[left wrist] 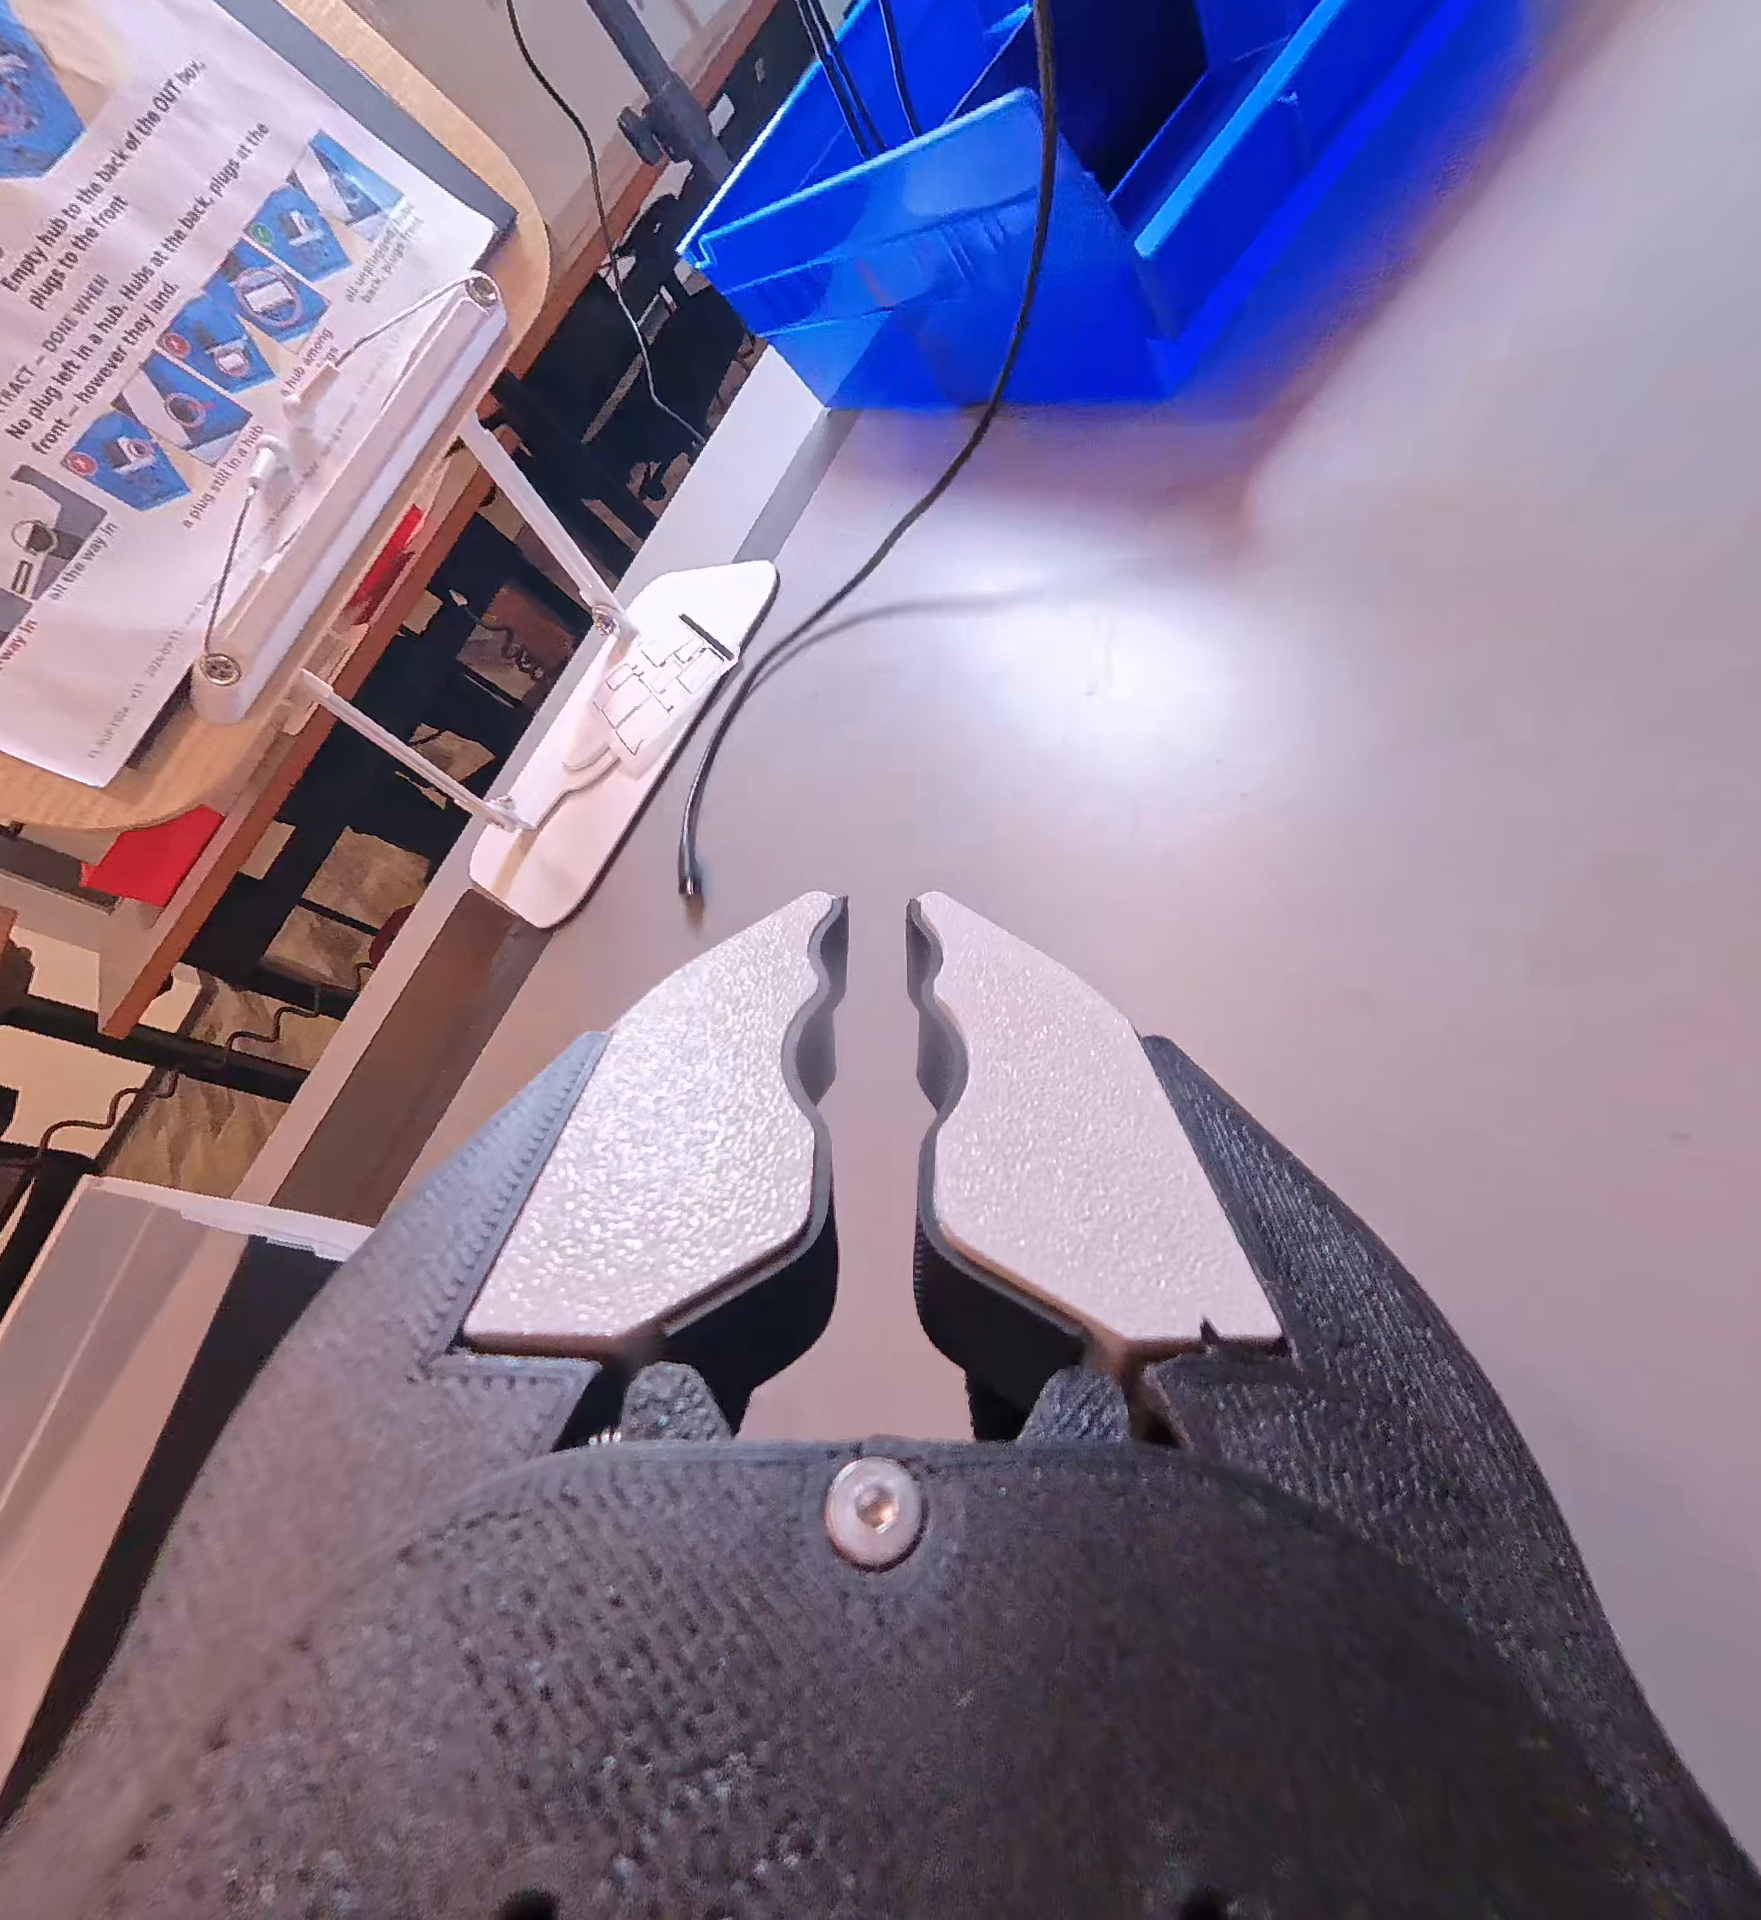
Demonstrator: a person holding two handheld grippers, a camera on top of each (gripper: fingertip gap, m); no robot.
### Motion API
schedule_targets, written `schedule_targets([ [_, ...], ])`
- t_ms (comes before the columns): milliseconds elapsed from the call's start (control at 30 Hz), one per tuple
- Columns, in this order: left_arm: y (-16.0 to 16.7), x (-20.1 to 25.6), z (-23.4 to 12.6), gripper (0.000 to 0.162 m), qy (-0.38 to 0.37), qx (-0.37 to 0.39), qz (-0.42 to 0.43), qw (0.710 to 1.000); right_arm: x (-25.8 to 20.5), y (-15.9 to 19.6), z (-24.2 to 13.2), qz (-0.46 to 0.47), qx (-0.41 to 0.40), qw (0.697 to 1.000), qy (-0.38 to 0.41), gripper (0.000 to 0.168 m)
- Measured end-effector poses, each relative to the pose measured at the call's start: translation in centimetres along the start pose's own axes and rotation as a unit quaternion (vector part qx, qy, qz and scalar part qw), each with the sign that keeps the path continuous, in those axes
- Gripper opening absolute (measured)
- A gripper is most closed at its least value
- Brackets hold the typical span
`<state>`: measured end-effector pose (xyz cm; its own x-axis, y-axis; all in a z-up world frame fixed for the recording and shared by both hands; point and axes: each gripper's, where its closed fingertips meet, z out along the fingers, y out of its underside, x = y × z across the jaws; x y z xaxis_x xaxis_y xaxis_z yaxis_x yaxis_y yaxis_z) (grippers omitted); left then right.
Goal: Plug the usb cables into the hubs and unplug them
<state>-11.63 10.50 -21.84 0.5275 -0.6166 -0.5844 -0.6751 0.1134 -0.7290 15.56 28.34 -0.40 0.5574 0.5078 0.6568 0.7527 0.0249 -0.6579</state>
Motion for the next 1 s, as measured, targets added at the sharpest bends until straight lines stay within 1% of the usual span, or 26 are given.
schedule_targets([
  [133,1.1,0.3,0.1,0.009,0.008,-0.012,0.0,1.0,4.5,2.2,3.9,0.007,-0.047,0.998,0.04,0.011],
  [233,2.1,0.4,0.4,0.008,0.018,-0.022,-0.008,1.0,5.3,5.2,6.8,-0.03,-0.097,0.993,0.06,0.011],
  [333,2.5,0.8,0.8,0.008,0.035,-0.026,-0.016,0.999,3.9,10.0,10.0,-0.079,-0.167,0.981,0.056,0.011],
  [467,3.0,1.7,1.2,0.007,0.054,-0.032,-0.011,0.998,-0.2,16.3,13.6,-0.131,-0.25,0.959,-0.005,0.013],
  [567,3.1,2.2,1.3,0.007,0.064,-0.034,-0.013,0.997,-2.4,20.0,14.7,-0.158,-0.318,0.933,-0.054,0.013],
  [633,3.3,2.4,1.4,0.007,0.071,-0.037,-0.014,0.997,-2.8,21.6,14.6,-0.173,-0.357,0.915,-0.076,0.012],
  [700,3.4,2.6,1.5,0.007,0.076,-0.039,-0.014,0.996,-3.1,22.4,14.2,-0.176,-0.383,0.901,-0.103,0.015],
  [800,3.5,2.9,1.5,0.007,0.081,-0.04,-0.014,0.996,-2.9,21.8,13.2,-0.157,-0.394,0.896,-0.133,0.038],
  [833,3.4,2.9,1.4,0.007,0.082,-0.039,-0.015,0.996,-2.6,21.1,12.8,-0.14,-0.385,0.901,-0.141,0.044],
  [867,3.4,2.9,1.4,0.007,0.084,-0.039,-0.016,0.996,-2.2,20.2,12.2,-0.116,-0.372,0.909,-0.151,0.047],
  [933,3.4,2.9,1.4,0.007,0.085,-0.038,-0.017,0.995,-1.2,18.4,11.0,-0.074,-0.341,0.923,-0.162,0.047],
  [1000,3.3,3.0,1.2,0.007,0.086,-0.036,-0.016,0.996,-0.6,15.6,9.6,-0.039,-0.283,0.944,-0.163,0.047],
])
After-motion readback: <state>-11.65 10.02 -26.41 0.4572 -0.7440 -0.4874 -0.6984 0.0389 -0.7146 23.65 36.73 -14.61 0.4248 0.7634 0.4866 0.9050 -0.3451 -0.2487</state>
